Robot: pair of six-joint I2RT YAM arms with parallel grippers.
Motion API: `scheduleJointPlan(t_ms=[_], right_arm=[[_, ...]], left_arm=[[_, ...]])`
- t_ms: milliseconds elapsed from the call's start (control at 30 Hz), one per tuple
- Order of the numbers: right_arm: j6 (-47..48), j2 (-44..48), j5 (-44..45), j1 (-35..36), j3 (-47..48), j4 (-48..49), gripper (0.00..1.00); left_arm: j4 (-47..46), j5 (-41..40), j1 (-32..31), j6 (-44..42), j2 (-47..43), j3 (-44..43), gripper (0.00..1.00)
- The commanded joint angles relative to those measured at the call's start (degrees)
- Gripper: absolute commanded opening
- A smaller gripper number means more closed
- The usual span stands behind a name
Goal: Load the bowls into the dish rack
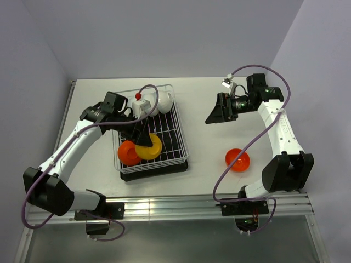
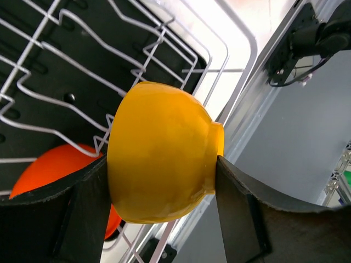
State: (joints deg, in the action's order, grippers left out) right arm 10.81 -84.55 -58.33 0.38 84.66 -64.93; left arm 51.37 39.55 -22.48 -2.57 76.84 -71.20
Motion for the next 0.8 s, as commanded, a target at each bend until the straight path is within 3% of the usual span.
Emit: scheduleJointPlan(t_ms=[0, 167, 500, 767], right_arm=[[1.06, 0.44, -1.09, 0.06, -0.29, -0.46, 0.97], [1.32, 0.18, -0.91, 0.06, -0.55, -0.55, 0.97], [1.41, -0.52, -1.27, 0.06, 0.24, -1.25, 0.98], [1.76, -0.88, -1.18, -0.03, 0.15, -1.52, 0.98]], left_arm=[[1.88, -1.13, -0.11, -1.65, -0.64, -0.34, 0.0], [5.49, -5.27, -0.2, -1.92, -0.11, -0.08, 0.0], [6.81, -5.71, -0.46, 0.63, 3.75, -0.52, 0.0], [6.2, -7.29, -2.91, 1.69, 6.04, -0.78, 0.06]])
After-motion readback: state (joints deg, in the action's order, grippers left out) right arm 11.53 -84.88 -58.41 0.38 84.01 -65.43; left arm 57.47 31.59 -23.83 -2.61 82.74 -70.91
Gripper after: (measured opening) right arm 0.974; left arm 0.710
